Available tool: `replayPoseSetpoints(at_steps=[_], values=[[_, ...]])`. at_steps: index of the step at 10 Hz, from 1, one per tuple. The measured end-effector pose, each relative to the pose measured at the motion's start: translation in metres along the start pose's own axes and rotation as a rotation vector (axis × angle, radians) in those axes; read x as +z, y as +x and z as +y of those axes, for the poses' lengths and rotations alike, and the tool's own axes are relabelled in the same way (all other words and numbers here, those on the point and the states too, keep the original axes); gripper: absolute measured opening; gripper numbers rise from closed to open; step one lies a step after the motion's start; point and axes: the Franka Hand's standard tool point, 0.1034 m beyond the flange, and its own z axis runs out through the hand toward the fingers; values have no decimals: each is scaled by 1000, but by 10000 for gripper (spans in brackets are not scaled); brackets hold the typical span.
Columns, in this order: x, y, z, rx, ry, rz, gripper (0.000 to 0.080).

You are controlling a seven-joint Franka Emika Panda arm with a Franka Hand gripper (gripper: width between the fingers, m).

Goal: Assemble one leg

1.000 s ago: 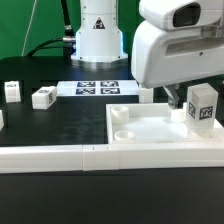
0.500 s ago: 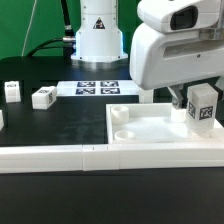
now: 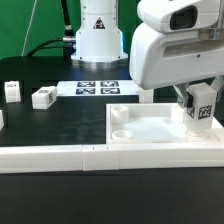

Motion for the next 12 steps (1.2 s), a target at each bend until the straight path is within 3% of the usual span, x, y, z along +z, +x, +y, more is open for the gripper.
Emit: replayPoseSetpoints(at_steps=[4, 9, 12], values=[[2, 0, -9, 416, -2, 20, 294], [3, 0, -10, 969, 30, 12, 294], [3, 1, -12, 1218, 35, 13, 294]])
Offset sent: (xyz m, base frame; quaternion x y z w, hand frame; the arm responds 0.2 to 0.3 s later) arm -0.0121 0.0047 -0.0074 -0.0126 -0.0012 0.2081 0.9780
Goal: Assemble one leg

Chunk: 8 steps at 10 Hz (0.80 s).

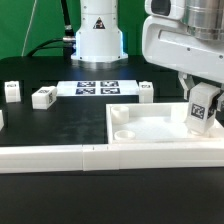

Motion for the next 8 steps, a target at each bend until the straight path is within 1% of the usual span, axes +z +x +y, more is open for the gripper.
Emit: replayPoseSetpoints(at_steps=[2, 3, 4, 5, 6, 7, 8], values=[[0, -1, 0, 183, 2, -5, 294], [1, -1, 0, 233, 4, -10, 294], [1, -1, 0, 227, 3, -10, 366], [1, -2, 0, 206, 3, -10, 366], [1, -2, 0, 160, 3, -10, 505], [1, -1, -1, 117, 4, -9, 606], [1, -2, -1, 5, 4, -8, 636]])
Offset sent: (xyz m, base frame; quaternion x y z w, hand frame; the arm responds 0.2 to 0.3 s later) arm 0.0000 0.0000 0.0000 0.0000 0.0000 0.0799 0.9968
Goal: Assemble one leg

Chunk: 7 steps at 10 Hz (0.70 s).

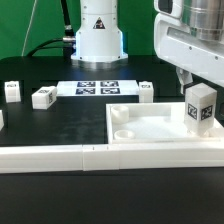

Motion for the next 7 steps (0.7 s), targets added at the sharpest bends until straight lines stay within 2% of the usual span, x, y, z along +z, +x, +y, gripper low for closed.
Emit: replayPoseSetpoints(at_steps=[7], values=[[-1, 4, 1, -768, -1, 2, 649]])
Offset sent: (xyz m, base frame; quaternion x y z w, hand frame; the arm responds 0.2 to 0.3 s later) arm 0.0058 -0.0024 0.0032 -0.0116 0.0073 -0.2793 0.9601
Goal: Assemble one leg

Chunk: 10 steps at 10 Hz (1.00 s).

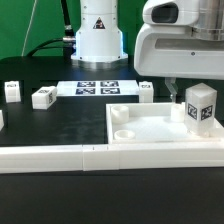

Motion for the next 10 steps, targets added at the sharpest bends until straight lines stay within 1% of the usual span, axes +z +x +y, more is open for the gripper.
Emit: replayPoseSetpoints(at_steps=[4, 5, 6, 7, 8, 9, 10], values=[[1, 1, 4, -416, 1, -1, 649], [0, 1, 4, -490, 1, 0, 649], [0, 1, 4, -499, 1, 0, 649], [1, 1, 4, -497, 1, -1, 533], [1, 1, 4, -497, 1, -1, 396], [1, 1, 5, -497, 1, -1, 396], [1, 1, 5, -497, 1, -1, 288]])
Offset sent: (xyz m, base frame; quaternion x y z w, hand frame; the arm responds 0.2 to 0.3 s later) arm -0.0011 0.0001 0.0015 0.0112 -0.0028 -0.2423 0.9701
